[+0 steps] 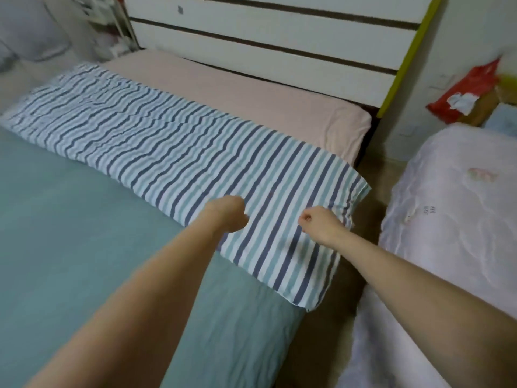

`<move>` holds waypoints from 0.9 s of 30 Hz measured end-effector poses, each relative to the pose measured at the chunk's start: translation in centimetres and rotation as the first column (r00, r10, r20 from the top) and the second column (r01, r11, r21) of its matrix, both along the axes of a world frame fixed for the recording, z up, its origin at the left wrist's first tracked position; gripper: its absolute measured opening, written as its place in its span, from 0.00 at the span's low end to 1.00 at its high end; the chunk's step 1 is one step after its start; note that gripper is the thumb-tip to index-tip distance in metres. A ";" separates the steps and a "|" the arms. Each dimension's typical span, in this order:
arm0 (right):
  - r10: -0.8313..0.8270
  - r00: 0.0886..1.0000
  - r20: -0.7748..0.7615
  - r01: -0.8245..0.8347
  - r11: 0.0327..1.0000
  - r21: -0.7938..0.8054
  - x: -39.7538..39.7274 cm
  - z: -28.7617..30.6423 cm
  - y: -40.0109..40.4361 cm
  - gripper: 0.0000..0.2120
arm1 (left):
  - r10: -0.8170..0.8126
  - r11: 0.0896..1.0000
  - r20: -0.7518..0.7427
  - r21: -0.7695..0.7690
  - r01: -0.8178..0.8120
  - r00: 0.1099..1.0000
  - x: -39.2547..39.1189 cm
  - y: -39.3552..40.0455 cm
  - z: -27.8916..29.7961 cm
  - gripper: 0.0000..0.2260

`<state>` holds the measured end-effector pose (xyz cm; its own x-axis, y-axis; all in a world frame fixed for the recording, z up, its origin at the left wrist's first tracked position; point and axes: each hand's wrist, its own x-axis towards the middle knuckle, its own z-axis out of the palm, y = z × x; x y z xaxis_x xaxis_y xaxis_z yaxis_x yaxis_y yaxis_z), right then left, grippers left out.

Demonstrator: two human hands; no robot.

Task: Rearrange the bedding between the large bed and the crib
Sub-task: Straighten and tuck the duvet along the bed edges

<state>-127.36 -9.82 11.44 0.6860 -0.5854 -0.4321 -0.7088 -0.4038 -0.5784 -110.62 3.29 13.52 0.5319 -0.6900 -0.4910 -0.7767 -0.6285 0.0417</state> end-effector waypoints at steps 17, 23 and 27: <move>0.533 0.803 -0.268 -0.593 0.666 -0.453 26.5 -23.1 13.5 0.23 | 0.633 -0.001 -0.765 -0.151 -0.988 0.116 20.0 8.7 -24.6 0.15; 0.587 0.800 -0.121 -0.552 0.642 -0.533 28.7 -27.1 11.6 0.23 | 0.285 -0.515 -0.944 -0.005 -0.857 -0.166 23.3 5.0 -28.3 0.12; 0.732 0.677 0.078 -0.677 0.661 -0.324 28.4 -26.5 10.4 0.12 | 0.502 -0.578 -0.857 -0.233 -0.782 -0.115 23.1 6.7 -28.8 0.07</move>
<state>-99.00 0.57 -15.09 0.9854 0.0428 -0.1648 -0.0402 -0.8819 -0.4696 -87.54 10.04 -15.25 0.7790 0.3494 -0.5206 0.5556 0.0001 0.8314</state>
